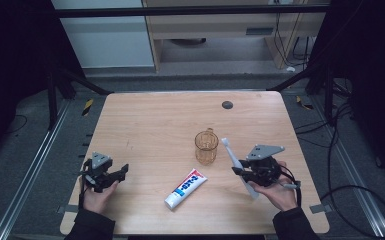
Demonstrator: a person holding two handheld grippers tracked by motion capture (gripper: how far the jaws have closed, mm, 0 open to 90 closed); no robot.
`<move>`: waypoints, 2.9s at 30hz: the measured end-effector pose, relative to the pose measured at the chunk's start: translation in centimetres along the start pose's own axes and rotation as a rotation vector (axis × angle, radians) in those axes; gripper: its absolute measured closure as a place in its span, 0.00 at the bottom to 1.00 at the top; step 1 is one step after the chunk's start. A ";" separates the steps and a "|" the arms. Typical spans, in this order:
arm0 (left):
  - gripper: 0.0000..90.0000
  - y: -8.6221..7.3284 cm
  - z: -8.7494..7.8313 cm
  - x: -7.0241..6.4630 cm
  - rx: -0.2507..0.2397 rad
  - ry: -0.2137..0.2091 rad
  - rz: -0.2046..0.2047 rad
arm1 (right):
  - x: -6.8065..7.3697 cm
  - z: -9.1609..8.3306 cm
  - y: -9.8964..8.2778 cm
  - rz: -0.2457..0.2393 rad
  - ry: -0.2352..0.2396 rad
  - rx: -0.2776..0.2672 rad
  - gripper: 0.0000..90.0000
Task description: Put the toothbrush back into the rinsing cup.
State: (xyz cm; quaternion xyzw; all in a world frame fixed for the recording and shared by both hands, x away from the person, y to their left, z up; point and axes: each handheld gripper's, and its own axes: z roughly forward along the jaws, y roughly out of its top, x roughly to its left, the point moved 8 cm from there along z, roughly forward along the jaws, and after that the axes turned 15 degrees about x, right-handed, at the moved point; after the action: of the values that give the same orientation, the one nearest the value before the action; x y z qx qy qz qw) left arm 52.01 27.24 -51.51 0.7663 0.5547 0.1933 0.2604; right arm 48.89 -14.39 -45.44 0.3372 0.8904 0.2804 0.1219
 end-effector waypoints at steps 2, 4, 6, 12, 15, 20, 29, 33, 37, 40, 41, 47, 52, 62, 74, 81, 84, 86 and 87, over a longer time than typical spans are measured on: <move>0.38 0.0 0.0 0.0 0.000 0.000 -0.001 | -0.4 -0.3 0.2 0.041 -0.007 -0.042 0.75; 0.38 0.0 0.1 0.0 0.001 0.000 -0.001 | -1.1 -0.7 0.5 0.086 -0.025 -0.098 0.75; 0.38 0.0 0.1 0.0 0.001 0.000 -0.002 | -1.5 -1.1 0.9 0.127 -0.045 -0.147 0.75; 0.38 0.1 0.1 0.0 -0.003 0.002 -0.001 | -2.5 -1.9 2.1 0.193 -0.084 -0.243 0.75; 0.38 0.1 0.1 0.0 -0.006 0.003 -0.002 | -2.8 -2.4 3.3 0.222 -0.099 -0.306 0.75; 0.38 0.1 0.0 0.0 -0.008 0.002 -0.002 | -3.4 -3.3 5.4 0.253 -0.114 -0.399 0.75; 0.38 0.1 0.0 0.1 -0.012 0.004 -0.002 | -4.3 -3.7 8.0 0.317 -0.135 -0.513 0.75; 0.38 0.1 0.0 0.1 -0.014 0.003 -0.002 | -4.7 -3.9 8.7 0.345 -0.154 -0.556 0.75; 0.38 0.1 0.0 0.1 -0.015 0.004 -0.002 | -5.0 -4.1 9.4 0.353 -0.179 -0.578 0.75; 0.38 0.1 0.0 0.1 -0.015 0.005 -0.002 | -5.1 -4.0 10.0 0.357 -0.183 -0.595 0.75; 0.38 0.1 0.0 0.1 -0.015 0.005 -0.002 | -5.1 -4.0 10.3 0.358 -0.188 -0.601 0.75; 0.38 0.1 -0.1 0.1 -0.018 0.005 -0.002 | -5.1 -3.6 11.3 0.365 -0.199 -0.632 0.75; 0.37 0.1 -0.1 0.1 -0.019 0.002 -0.002 | -5.1 -2.9 11.8 0.375 -0.200 -0.638 0.75; 0.37 0.1 -0.1 0.1 -0.021 0.004 0.000 | -4.6 -2.0 13.0 0.363 -0.199 -0.653 0.75; 0.37 0.1 -0.1 0.0 -0.023 0.005 0.002 | -3.9 -0.2 13.9 0.330 -0.201 -0.623 0.75; 0.37 0.1 -0.1 0.1 -0.023 0.006 0.001 | -3.8 0.5 13.6 0.327 -0.214 -0.617 0.75; 0.37 0.1 -0.1 0.1 -0.023 0.006 0.001 | -3.6 0.8 13.6 0.319 -0.221 -0.613 0.75; 0.37 0.1 -0.1 0.1 -0.023 0.006 0.002 | -3.4 1.1 13.7 0.311 -0.224 -0.614 0.75; 0.37 0.1 -0.1 0.1 -0.023 0.007 0.002 | -3.3 1.2 13.7 0.309 -0.221 -0.613 0.75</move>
State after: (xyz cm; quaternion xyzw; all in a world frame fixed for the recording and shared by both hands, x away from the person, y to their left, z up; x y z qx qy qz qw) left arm 52.07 27.30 -51.31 0.7631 0.5527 0.2023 0.2671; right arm 59.12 -7.71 -38.33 0.4440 0.6848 0.5114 0.2692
